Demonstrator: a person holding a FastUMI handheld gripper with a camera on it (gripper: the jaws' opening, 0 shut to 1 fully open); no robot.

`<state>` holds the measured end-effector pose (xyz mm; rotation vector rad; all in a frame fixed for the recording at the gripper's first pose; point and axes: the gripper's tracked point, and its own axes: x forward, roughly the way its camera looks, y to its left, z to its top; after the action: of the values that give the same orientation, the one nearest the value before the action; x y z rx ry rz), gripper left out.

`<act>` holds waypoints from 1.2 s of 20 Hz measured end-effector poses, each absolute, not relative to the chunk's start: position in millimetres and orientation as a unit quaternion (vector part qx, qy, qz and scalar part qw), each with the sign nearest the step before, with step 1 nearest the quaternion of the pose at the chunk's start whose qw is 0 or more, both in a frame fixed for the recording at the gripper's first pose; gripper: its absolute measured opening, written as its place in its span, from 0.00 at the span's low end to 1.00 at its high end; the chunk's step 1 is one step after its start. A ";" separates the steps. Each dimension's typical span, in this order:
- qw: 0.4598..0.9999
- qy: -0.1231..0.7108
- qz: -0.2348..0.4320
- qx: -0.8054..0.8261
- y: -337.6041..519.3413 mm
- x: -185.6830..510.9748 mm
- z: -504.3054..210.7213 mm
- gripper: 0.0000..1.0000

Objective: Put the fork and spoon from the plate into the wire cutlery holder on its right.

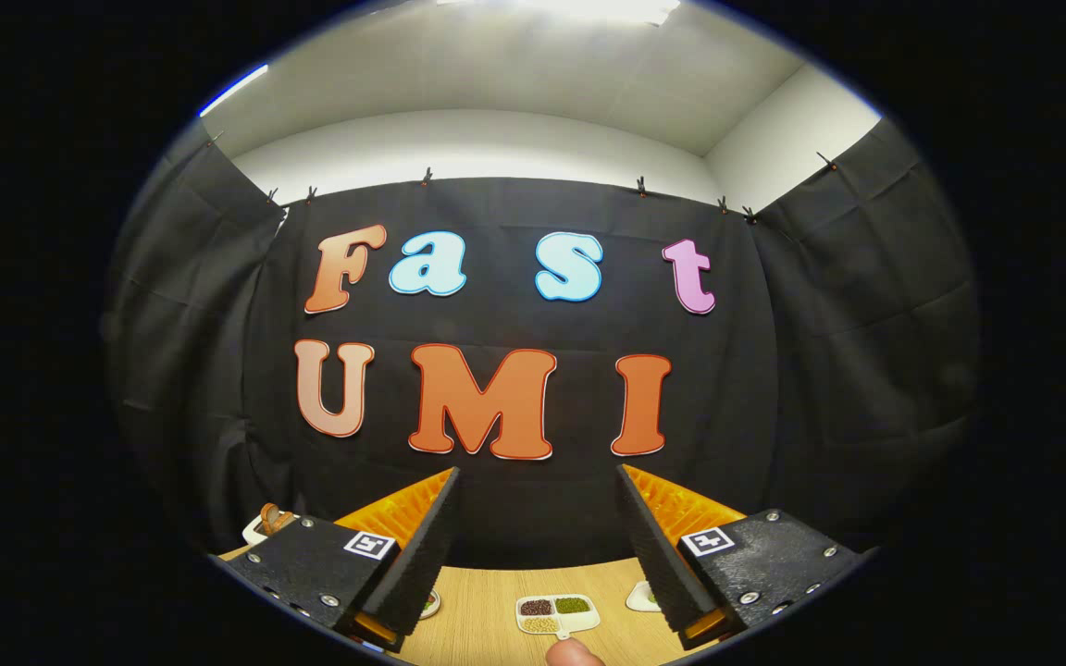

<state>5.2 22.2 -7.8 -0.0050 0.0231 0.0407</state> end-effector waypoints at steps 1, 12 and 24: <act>1.000 0.012 0.021 -0.002 24.6 5.0 -8.2 0.96; 0.985 0.127 0.115 0.019 129.7 -20.1 -73.9 0.97; 0.888 0.422 0.184 0.014 252.2 -96.9 -233.9 0.97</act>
<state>-96.9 252.2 -233.9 0.0292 0.8774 0.3823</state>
